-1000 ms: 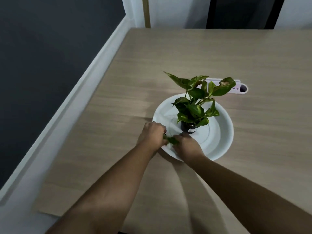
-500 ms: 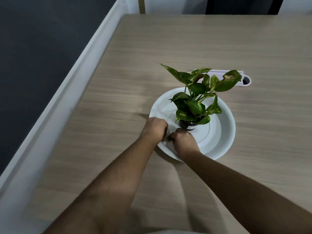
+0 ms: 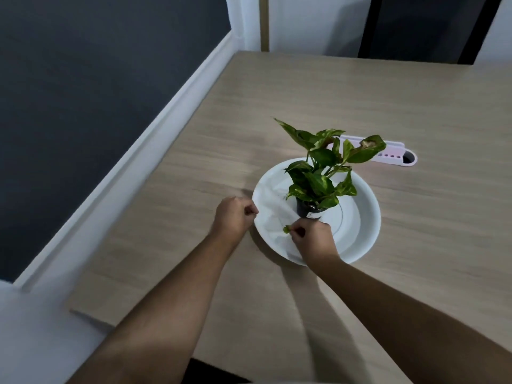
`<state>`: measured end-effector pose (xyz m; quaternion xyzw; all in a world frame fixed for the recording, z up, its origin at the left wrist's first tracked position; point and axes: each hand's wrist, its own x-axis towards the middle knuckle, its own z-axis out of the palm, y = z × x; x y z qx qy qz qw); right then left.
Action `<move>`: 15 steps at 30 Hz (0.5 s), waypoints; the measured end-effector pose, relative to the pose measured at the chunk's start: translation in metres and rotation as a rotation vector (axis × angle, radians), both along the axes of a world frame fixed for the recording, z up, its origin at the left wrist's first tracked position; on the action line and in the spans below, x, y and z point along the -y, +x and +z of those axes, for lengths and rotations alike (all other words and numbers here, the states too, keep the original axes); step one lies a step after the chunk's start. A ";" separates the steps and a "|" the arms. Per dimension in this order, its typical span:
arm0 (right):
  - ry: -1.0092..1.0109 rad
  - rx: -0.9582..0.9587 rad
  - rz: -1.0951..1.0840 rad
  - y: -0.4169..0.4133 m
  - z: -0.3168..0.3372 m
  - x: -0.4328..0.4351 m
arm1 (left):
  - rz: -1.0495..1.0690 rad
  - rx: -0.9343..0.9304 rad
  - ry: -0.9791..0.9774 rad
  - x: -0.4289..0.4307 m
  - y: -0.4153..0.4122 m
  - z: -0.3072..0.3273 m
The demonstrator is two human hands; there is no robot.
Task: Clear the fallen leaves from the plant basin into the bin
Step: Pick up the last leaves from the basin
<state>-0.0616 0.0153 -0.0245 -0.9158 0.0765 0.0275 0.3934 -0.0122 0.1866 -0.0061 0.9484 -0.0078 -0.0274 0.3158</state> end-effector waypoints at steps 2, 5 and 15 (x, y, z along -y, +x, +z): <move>0.011 0.034 0.112 -0.006 0.009 -0.015 | 0.065 0.011 0.028 -0.016 -0.019 0.010; 0.021 0.067 0.325 -0.017 0.024 -0.056 | 0.210 0.030 0.039 -0.056 -0.060 0.024; 0.044 0.080 0.952 -0.134 0.027 -0.251 | 0.841 -0.090 0.054 -0.234 -0.290 0.009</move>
